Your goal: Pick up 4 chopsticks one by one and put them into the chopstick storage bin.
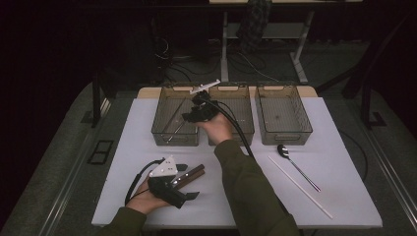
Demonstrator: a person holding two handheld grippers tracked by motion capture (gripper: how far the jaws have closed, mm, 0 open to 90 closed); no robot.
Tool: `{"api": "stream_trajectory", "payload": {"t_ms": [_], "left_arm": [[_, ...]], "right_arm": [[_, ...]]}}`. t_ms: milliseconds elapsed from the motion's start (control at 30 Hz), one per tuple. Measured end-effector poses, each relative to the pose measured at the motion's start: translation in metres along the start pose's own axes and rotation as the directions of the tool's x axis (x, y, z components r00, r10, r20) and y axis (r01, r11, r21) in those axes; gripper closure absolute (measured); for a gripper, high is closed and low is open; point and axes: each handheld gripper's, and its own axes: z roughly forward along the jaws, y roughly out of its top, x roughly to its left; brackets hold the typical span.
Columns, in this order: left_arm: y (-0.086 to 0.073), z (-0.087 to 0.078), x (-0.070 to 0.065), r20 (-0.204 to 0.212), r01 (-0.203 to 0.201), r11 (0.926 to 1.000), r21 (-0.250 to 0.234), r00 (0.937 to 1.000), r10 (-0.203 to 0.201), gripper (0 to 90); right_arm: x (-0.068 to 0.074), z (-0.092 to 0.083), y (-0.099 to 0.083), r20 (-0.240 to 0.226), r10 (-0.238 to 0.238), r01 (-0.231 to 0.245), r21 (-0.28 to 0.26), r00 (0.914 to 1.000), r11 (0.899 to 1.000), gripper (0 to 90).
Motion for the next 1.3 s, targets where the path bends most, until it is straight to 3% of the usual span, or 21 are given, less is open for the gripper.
{"api": "stream_trajectory", "payload": {"t_ms": [367, 533, 900, 1300], "left_arm": [[0.0, 0.0, -0.002, -0.006, -0.002, 1.0, 0.003, 1.0, 0.002, 0.0], [0.0, 0.001, -0.002, -0.003, 0.001, 1.0, 0.007, 1.0, -0.001, 0.0], [-0.001, 0.001, -0.002, -0.005, 0.003, 1.0, 0.005, 1.0, -0.003, 0.0], [-0.001, 0.001, -0.001, -0.011, 0.012, 0.9999, 0.008, 0.9999, -0.012, 0.0]], "right_arm": [[-0.014, -0.052, -0.034, 0.007, -0.038, 0.038, -0.007, 0.9993, 0.999, 45.2], [-0.023, -0.072, -0.05, 0.011, -0.031, 0.032, -0.005, 0.9994, 0.999, 43.9], [-0.035, -0.107, -0.081, 0.021, -0.052, 0.052, -0.001, 0.9984, 0.999, 37.8], [-0.046, -0.144, -0.123, 0.031, -0.042, 0.043, -0.007, 0.9986, 0.999, 33.5]]}}
